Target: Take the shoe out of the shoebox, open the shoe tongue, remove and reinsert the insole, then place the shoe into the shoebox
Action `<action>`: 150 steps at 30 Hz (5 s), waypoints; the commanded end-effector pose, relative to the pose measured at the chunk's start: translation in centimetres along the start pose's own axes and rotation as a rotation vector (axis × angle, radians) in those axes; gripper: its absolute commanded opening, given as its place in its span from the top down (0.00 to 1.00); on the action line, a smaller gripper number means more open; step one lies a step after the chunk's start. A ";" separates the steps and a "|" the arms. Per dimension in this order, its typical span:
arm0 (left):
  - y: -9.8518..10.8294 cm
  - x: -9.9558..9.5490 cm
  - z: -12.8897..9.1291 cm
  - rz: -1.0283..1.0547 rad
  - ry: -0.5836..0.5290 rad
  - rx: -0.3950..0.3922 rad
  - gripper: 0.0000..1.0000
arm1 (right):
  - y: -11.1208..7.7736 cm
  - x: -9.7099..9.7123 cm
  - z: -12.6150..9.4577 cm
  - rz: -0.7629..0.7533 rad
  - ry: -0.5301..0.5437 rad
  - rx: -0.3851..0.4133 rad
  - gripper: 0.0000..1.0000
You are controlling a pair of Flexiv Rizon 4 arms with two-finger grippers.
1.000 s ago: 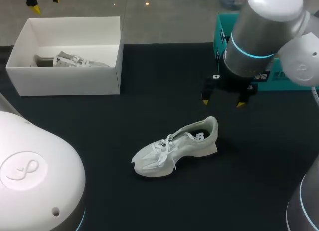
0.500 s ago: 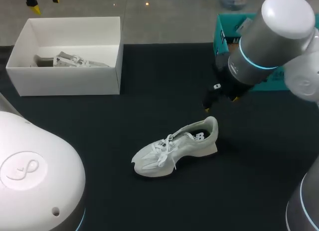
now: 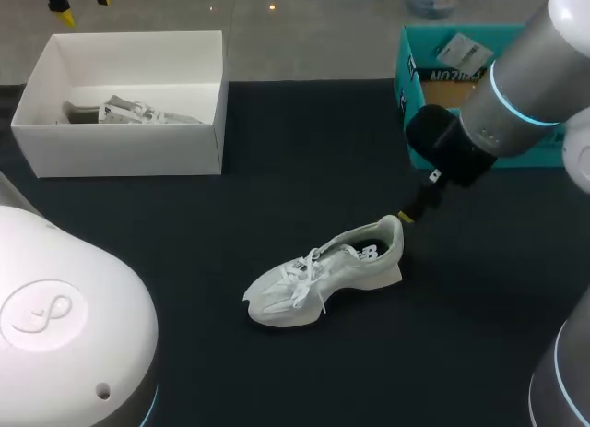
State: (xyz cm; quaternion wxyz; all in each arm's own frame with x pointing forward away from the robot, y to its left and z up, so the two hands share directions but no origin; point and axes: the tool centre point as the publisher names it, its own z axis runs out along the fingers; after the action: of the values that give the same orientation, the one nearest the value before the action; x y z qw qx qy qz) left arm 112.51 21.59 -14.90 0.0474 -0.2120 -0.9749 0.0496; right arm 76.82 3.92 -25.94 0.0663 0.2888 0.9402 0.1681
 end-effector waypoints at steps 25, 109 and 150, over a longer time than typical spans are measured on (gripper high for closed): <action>0.1 0.0 0.0 0.001 0.001 0.000 0.00 | -6.4 -1.2 0.9 -0.658 0.180 -0.168 0.00; 0.1 0.0 0.0 0.001 0.001 0.000 0.00 | -13.3 -6.1 8.0 -0.401 0.286 -0.637 0.00; 0.1 0.0 0.0 0.001 0.001 0.000 0.00 | -6.0 -5.8 13.2 -0.576 0.442 -0.669 0.00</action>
State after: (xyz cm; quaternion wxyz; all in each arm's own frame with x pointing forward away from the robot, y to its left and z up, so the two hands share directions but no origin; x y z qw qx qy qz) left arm 112.51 21.59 -14.90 0.0474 -0.2120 -0.9749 0.0496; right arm 80.29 -1.30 -39.49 0.0189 -0.0506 0.8687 0.4924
